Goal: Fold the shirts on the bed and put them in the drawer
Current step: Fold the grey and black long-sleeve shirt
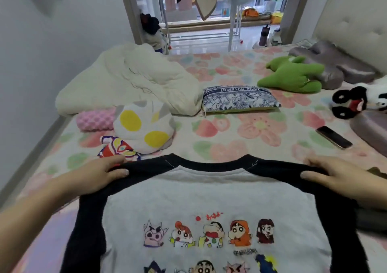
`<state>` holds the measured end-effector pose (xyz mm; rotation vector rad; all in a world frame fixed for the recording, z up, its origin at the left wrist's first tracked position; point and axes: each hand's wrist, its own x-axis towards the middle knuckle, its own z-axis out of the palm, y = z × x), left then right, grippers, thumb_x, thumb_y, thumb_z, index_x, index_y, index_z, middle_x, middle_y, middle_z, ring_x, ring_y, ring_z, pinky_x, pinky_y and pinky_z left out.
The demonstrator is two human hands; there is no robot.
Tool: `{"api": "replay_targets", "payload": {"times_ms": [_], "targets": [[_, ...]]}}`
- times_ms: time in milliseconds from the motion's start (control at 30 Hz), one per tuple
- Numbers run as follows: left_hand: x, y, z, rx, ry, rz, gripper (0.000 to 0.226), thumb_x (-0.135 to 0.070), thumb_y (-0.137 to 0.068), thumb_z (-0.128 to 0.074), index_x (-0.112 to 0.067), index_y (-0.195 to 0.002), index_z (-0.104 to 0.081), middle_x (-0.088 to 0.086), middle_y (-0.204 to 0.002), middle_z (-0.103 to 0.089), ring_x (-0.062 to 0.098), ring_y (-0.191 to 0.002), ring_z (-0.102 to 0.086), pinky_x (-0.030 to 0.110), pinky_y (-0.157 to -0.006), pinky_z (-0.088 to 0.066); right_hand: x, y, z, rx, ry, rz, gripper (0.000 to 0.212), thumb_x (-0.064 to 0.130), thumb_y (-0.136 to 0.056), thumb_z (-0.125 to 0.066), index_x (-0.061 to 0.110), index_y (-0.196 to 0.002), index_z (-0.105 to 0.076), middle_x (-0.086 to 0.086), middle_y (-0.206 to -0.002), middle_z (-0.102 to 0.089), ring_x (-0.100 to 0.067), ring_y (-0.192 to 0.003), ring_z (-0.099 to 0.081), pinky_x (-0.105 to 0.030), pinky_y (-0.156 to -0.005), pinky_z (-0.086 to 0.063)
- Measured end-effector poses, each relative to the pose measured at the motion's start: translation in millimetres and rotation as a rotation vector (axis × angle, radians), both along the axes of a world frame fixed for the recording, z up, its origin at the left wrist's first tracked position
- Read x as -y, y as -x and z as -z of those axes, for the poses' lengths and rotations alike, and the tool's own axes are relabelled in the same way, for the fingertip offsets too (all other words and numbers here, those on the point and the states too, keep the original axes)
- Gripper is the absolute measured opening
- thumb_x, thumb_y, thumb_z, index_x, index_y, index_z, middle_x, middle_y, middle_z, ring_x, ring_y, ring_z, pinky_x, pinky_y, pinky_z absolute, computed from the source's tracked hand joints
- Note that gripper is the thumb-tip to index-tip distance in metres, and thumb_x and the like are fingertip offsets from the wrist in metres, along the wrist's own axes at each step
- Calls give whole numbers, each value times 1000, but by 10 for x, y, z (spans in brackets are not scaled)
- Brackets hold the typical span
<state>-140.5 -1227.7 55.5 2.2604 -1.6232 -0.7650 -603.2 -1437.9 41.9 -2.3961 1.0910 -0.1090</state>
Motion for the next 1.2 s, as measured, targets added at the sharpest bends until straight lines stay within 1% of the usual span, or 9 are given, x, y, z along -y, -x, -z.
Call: {"api": "replay_targets", "payload": {"times_ms": [100, 200, 467, 667, 833, 967, 1067, 1133, 1200], "targets": [[564, 65, 958, 237, 120, -260, 27, -18, -90, -57, -11, -116, -54, 20, -114, -60, 36, -105, -55, 35, -80, -38, 387, -426, 878, -6, 71, 287, 7, 21, -90, -57, 15, -93, -57, -8, -89, -63, -33, -90, -58, -35, -75, -44], [731, 289, 1841, 351, 179, -417, 50, -19, -89, -55, -15, -137, -40, 29, -124, -50, 43, -115, -46, 47, -92, -36, 424, -709, 1656, 29, 88, 661, 33, 15, -92, -49, 9, -124, -45, -24, -124, -48, -41, -111, -47, -44, -91, -39], [-573, 1672, 3451, 181, 28, -337, 53, -38, -92, -38, -34, -143, -28, 14, -155, -10, 33, -142, -8, 49, -112, -12, -1310, -767, 3222, -49, 125, 425, 52, 29, -85, -45, 8, -132, -48, -30, -139, -37, -45, -130, -33, -54, -108, -27], [-934, 1529, 3458, -116, 192, -896, 57, -34, -87, -40, -17, -140, -34, 14, -116, -52, 35, -111, -47, 36, -95, -37, -1611, -477, 3396, -32, -52, 773, 68, 37, -79, -47, 6, -138, -35, -26, -133, -41, -40, -123, -37, -46, -102, -29], [-1390, 1559, 3299, -520, 94, -779, 47, -12, -83, -65, -39, -115, -43, 0, -87, -54, 10, -62, -53, 25, -62, -46, -1943, -21, 3222, 53, -375, 775, 46, 19, -86, -61, 14, -129, -43, -2, -119, -56, -19, -99, -53, -27, -80, -36], [-1602, 1433, 3243, -252, 136, -745, 26, -8, -84, -63, -34, -80, -58, -17, -72, -59, -9, -59, -50, -1, -55, -34, -2037, 264, 3131, 208, -310, 851, 35, 11, -87, -59, 22, -118, -49, -5, -76, -59, -2, -53, -51, -11, -49, -37], [-1772, 1466, 3190, -403, 52, -629, 41, -6, -75, -74, -38, -95, -58, -13, -88, -55, -3, -76, -51, -2, -63, -36, -2090, 405, 3102, 264, -495, 815, 40, 11, -82, -66, 25, -116, -50, -8, -92, -65, -9, -67, -59, -12, -57, -44], [-1880, 1569, 3200, -387, -84, -373, 71, -8, -60, -85, -41, -114, -53, -9, -93, -45, -2, -85, -46, 3, -68, -37, -2199, 423, 3088, 216, -606, 637, 75, 9, -71, -77, 40, -126, -37, 12, -110, -59, 1, -90, -60, -12, -71, -47], [-1930, 1608, 3274, -261, -96, -278, 84, -5, -59, -84, -40, -125, -46, -5, -87, -38, -1, -75, -45, 10, -63, -36, -2249, 414, 3098, 40, -457, 417, 89, 12, -64, -83, 41, -131, -32, 26, -121, -46, 13, -103, -48, -8, -82, -39]]}}
